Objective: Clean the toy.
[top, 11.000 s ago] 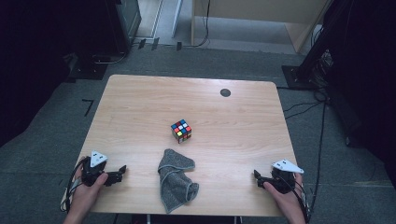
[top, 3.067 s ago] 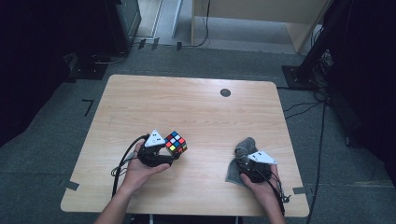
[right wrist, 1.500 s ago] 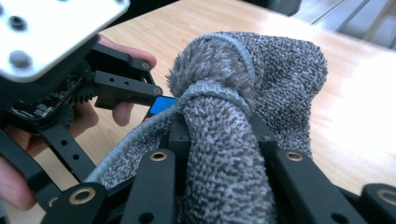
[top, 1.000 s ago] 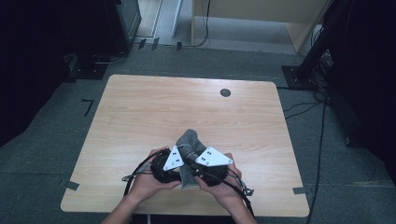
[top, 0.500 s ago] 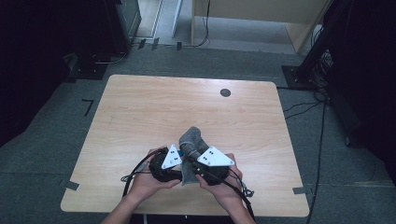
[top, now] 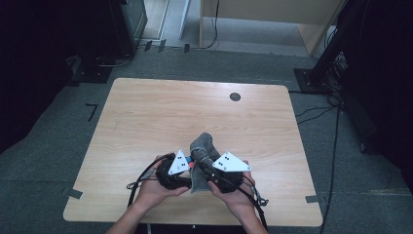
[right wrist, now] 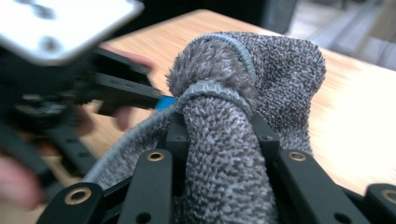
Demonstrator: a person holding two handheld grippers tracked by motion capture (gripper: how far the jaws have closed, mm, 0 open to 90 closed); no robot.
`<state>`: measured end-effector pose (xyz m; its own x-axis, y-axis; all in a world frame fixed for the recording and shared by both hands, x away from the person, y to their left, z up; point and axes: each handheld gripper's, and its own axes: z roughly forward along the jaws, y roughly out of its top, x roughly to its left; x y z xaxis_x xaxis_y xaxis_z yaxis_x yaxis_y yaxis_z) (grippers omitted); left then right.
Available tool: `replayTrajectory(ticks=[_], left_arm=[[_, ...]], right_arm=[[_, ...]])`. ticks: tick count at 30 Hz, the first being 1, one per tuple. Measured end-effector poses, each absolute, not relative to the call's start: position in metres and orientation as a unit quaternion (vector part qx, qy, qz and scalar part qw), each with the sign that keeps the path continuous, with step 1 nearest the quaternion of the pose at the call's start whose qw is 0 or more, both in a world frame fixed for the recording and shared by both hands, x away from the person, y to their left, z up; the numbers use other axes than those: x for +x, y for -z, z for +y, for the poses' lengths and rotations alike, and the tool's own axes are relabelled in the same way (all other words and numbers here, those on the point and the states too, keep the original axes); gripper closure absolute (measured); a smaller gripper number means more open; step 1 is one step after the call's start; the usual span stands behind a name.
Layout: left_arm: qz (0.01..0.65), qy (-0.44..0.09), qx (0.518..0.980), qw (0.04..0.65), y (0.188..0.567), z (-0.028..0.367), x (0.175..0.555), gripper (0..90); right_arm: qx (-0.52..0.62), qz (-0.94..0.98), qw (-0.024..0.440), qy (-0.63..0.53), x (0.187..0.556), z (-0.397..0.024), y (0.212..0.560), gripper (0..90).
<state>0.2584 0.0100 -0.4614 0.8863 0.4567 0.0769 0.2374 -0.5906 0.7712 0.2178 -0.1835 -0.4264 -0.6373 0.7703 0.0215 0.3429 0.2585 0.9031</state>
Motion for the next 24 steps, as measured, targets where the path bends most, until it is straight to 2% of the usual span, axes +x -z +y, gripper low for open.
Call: replayTrajectory(ticks=[4,8,16,17,24], left_arm=[[0.190,-0.140,0.884,0.404,0.462,0.007,0.254,34.7],[0.192,-0.143,0.885,0.399,0.462,0.010,0.256,34.7],[0.191,-0.135,0.886,0.401,0.465,0.005,0.254,34.7],[0.192,-0.136,0.884,0.403,0.464,0.005,0.254,34.7],[0.200,-0.135,0.879,0.412,0.459,0.006,0.253,34.7]], right_arm=[[0.323,0.780,0.192,-0.501,0.214,-0.171,0.425,68.3],[0.368,0.761,0.215,-0.489,0.222,-0.183,0.428,69.6],[0.333,0.777,0.201,-0.495,0.215,-0.169,0.430,69.3],[0.327,0.783,0.219,-0.482,0.214,-0.166,0.429,69.3],[0.365,0.760,0.220,-0.491,0.216,-0.182,0.425,69.6]])
